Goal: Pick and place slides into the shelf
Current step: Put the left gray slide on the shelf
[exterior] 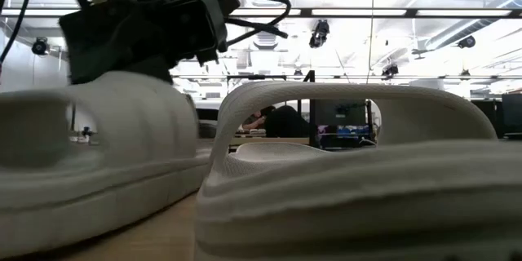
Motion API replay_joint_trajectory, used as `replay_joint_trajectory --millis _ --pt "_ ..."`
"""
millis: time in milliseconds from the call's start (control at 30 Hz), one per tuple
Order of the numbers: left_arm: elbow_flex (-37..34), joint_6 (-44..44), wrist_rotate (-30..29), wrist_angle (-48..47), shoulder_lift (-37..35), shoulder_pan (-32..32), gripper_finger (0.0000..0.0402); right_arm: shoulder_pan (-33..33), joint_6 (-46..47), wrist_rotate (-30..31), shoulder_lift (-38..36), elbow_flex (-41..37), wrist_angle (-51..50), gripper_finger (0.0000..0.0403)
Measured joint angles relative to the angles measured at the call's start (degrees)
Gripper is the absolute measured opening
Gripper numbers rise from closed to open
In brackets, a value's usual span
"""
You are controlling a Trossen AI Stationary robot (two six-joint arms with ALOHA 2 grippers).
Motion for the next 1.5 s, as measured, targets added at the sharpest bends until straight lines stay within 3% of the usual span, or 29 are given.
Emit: replay_joint_trajectory --millis 200,400,633,967,1167,1300,1500 --pt "0.0 0.4 -1.9 -1.4 -4.4 1.5 0.0001 0.0 -0.4 0.0 0.0 0.0 0.0 0.0009" --pt "0.0 4.5 -9.7 -9.1 -13.9 2.7 0.0001 0.0 0.0 -0.1 0.0 0.0 0.2 0.0009" --pt "0.0 11.4 -18.7 -10.0 -25.3 4.5 0.0000 0.1 -2.8 -1.3 0.9 0.0 1.2 0.0024" --pt "0.0 23.9 -28.7 -10.6 -33.0 8.8 0.0000 0.2 -13.4 -1.3 8.6 2.9 8.3 0.0121" --pt "0.0 25.9 -29.0 -10.5 -34.4 11.7 0.0000 0.2 -20.8 -1.1 13.7 9.0 8.2 0.0185" --pt "0.0 27.3 -28.9 -10.5 -35.0 13.3 0.0000 0.4 -25.4 -1.0 16.7 15.2 2.1 0.0204" --pt "0.0 30.3 -27.4 -10.3 -37.2 18.2 0.0000 3.1 -32.6 0.0 20.7 25.9 -17.1 0.0199"
